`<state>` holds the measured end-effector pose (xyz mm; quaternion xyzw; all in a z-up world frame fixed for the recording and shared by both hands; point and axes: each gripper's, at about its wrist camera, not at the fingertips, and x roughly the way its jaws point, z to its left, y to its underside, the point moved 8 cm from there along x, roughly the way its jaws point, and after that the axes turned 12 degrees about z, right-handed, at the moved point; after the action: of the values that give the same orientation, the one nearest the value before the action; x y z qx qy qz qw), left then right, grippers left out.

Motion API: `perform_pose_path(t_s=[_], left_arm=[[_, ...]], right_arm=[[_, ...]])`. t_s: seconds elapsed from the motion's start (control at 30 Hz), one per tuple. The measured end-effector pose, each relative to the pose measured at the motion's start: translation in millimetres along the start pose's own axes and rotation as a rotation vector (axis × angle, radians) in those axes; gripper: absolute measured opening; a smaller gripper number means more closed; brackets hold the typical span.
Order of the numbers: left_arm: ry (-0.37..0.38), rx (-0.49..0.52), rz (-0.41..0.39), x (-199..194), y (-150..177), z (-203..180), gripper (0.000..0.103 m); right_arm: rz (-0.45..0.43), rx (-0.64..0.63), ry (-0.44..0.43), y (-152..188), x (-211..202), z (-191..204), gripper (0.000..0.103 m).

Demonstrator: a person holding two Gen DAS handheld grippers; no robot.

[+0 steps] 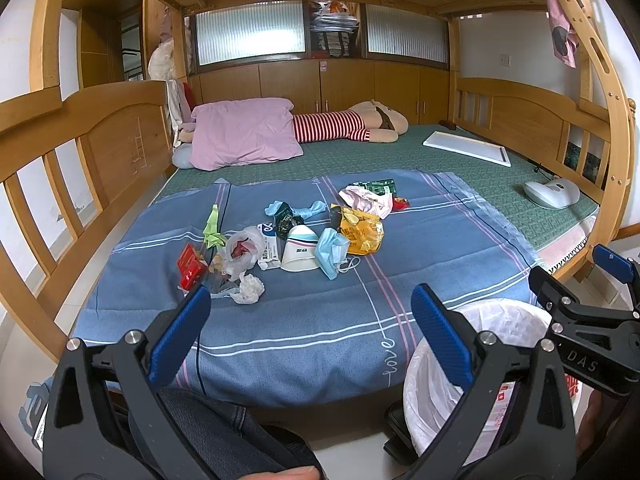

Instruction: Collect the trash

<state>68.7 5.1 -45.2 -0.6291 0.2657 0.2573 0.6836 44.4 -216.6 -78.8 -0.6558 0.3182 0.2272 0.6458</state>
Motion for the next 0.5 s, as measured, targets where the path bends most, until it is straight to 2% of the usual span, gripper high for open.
perform_pose_path(t_s=[0.5], left_arm=[[0.001, -0.001, 0.002, 0.1, 0.9, -0.4, 0.1]], right_arm=[[0.0, 0.0, -0.002, 0.6, -0.5, 2.1, 0.1]])
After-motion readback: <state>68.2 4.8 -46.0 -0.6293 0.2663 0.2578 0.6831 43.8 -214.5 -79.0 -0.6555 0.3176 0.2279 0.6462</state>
